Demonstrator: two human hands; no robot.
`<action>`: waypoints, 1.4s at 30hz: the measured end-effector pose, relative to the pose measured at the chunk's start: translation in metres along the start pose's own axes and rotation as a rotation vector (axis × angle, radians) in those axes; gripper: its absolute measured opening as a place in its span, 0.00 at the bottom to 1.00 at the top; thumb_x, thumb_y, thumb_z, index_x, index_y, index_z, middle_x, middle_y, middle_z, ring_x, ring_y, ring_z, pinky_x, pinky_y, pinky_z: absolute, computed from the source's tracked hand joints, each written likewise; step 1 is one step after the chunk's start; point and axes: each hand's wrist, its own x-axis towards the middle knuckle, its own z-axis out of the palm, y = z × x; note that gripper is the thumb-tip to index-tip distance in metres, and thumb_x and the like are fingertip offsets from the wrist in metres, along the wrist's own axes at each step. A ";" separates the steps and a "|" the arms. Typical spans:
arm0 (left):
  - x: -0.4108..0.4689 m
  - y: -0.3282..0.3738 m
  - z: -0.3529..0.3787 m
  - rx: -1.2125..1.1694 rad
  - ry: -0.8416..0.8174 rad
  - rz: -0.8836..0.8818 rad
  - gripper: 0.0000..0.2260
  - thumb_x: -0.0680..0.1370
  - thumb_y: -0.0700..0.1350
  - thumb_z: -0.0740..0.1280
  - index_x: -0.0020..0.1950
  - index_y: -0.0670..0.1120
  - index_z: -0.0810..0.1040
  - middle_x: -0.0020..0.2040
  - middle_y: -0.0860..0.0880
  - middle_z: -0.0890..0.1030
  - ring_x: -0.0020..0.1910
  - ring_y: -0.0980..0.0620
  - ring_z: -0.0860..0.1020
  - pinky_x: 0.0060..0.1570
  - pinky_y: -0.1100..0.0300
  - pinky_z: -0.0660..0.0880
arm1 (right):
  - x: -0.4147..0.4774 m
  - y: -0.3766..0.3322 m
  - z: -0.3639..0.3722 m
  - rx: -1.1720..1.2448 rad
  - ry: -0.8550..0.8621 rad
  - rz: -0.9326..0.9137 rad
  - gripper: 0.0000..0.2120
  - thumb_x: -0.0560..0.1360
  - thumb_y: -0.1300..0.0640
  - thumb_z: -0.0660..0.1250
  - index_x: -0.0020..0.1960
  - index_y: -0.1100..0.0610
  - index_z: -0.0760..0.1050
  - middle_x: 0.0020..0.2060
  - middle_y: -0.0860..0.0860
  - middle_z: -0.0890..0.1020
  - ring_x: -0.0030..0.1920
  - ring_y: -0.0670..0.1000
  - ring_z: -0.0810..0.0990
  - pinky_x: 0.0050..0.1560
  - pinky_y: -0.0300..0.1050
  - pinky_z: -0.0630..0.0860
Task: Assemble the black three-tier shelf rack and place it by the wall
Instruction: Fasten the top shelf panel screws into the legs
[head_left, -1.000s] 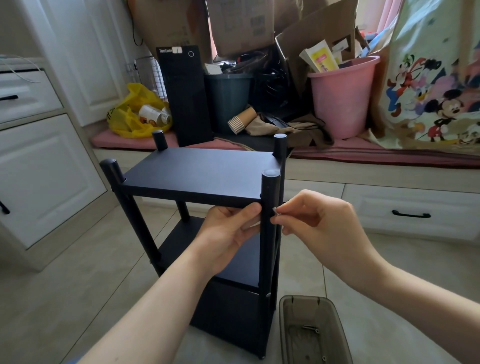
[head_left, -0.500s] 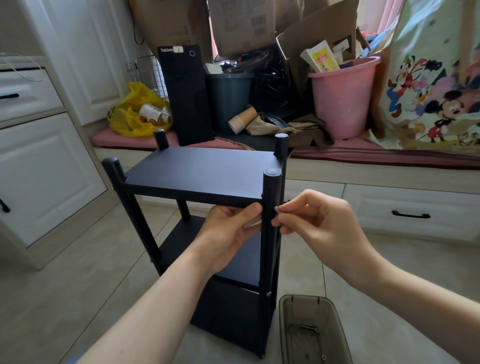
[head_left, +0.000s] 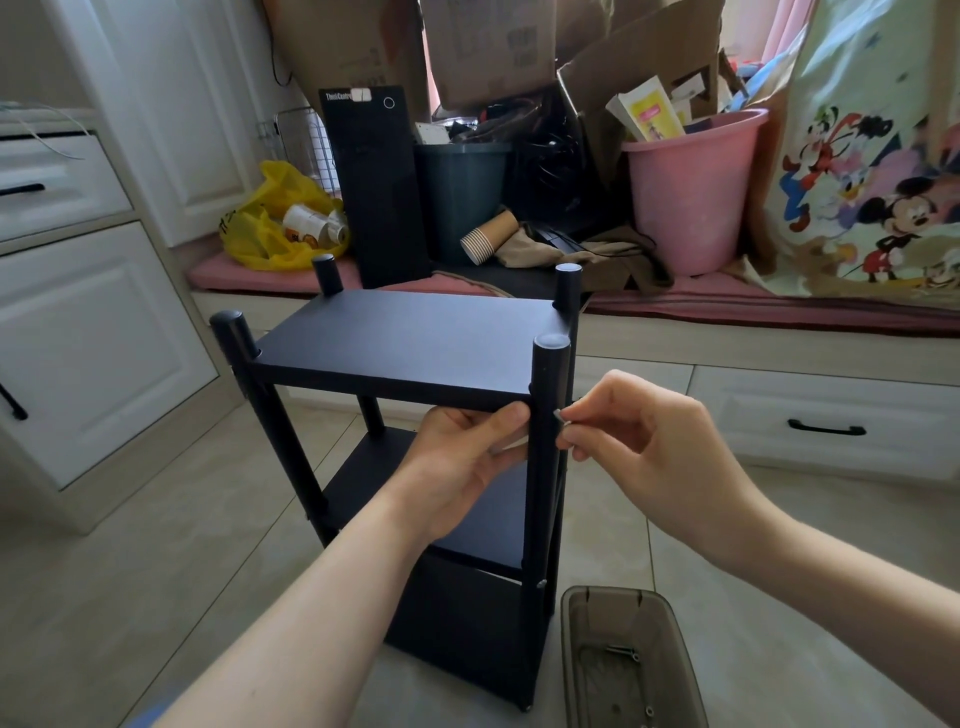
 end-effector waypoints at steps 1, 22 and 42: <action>0.000 0.000 0.000 -0.001 0.002 -0.001 0.12 0.74 0.46 0.73 0.55 0.44 0.86 0.57 0.40 0.85 0.60 0.42 0.83 0.58 0.50 0.79 | 0.000 0.000 0.000 0.006 0.003 0.005 0.11 0.74 0.66 0.73 0.44 0.51 0.78 0.38 0.49 0.84 0.40 0.50 0.84 0.49 0.48 0.81; 0.001 -0.002 0.000 -0.021 -0.005 0.019 0.10 0.78 0.43 0.68 0.56 0.42 0.86 0.57 0.39 0.85 0.60 0.43 0.83 0.57 0.53 0.79 | 0.001 0.004 -0.001 0.092 -0.040 0.027 0.08 0.77 0.68 0.68 0.45 0.56 0.74 0.42 0.50 0.85 0.46 0.52 0.85 0.52 0.45 0.82; 0.002 -0.004 0.000 -0.048 0.018 0.006 0.13 0.74 0.46 0.72 0.55 0.41 0.86 0.57 0.40 0.85 0.59 0.44 0.83 0.58 0.52 0.79 | 0.000 0.003 0.003 0.139 -0.063 0.055 0.14 0.78 0.67 0.67 0.41 0.50 0.73 0.39 0.52 0.85 0.38 0.51 0.83 0.45 0.39 0.79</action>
